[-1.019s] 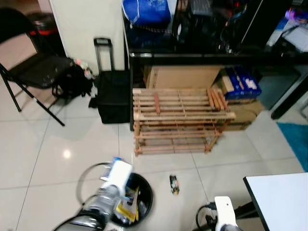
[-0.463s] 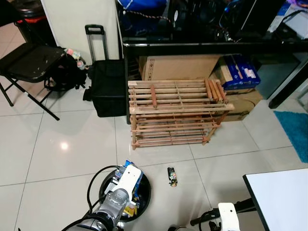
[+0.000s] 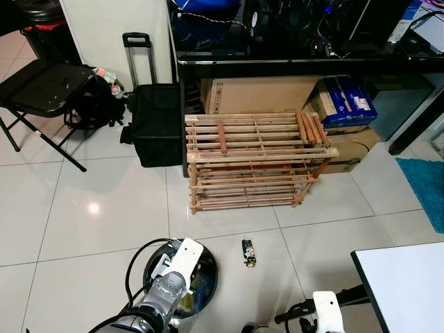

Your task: Picking trash to rubbish bin

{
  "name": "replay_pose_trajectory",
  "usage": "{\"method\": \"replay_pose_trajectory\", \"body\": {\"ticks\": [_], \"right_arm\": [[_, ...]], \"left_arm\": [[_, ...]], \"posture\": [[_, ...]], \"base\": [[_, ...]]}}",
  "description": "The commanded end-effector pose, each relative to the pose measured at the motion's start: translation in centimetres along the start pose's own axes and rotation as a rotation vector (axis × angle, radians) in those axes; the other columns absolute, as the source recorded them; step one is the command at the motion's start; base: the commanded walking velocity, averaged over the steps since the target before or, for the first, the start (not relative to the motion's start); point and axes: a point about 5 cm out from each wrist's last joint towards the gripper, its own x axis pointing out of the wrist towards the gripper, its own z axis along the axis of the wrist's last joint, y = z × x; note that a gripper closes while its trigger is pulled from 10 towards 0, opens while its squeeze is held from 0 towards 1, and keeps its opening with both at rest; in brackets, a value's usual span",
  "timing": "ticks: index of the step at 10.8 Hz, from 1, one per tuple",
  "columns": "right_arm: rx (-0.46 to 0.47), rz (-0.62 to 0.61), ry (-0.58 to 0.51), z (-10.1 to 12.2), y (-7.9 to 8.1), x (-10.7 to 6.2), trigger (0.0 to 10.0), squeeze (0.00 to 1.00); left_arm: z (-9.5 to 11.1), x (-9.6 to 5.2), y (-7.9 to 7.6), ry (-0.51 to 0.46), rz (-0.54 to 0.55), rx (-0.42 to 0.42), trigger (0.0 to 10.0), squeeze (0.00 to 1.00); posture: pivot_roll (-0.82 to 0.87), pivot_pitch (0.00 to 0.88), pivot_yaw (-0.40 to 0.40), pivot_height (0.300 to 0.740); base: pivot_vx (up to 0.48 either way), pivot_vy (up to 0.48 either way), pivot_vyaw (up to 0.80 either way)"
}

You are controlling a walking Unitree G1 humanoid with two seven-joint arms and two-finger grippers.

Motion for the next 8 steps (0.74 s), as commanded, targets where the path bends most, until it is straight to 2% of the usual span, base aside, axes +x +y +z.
{"method": "replay_pose_trajectory", "body": {"ticks": [1, 2, 3, 4, 5, 8], "right_arm": [[0.006, -0.012, -0.006, 0.0, -0.4, -0.1, 10.0, 0.0], [0.005, -0.01, -0.01, 0.2, -0.3, 0.0, 10.0, 0.0], [0.005, -0.009, -0.014, 0.4, -0.3, 0.0, 10.0, 0.0], [0.004, -0.006, -0.02, 0.6, -0.2, 0.1, 10.0, 0.0], [0.006, -0.004, -0.032, 1.0, -0.1, 0.2, 10.0, 0.0], [0.025, 0.022, -0.127, 3.7, 0.5, 0.5, 10.0, 0.0]], "left_arm": [[-0.1, 0.0, -0.3, 0.005, -0.017, 0.007, 10.0, 1.0], [0.0, 0.0, -0.3, 0.004, -0.015, 0.006, 10.0, 1.0], [0.0, 0.0, -0.3, 0.005, -0.013, 0.01, 10.0, 0.16], [0.0, 0.0, -0.2, 0.007, -0.009, 0.023, 10.0, 0.0], [-0.3, -0.1, 0.4, 0.007, 0.012, 0.017, 10.0, 0.0], [-1.9, -0.8, 3.5, -0.029, 0.172, -0.048, 10.0, 0.0]], "posture": [[-0.09, 0.129, -0.084, 0.74], [-0.09, 0.128, -0.084, 0.74], [-0.09, 0.126, -0.083, 0.74], [-0.08, 0.119, -0.082, 0.74], [-0.08, 0.112, -0.078, 0.74], [-0.05, 0.086, -0.06, 0.74]], "base": [[0.0, 0.0, 0.0], [0.0, 0.0, 0.0], [0.0, 0.0, 0.0], [0.0, 0.0, 0.0], [0.0, 0.0, 0.0], [0.0, 0.0, 0.0]]}}
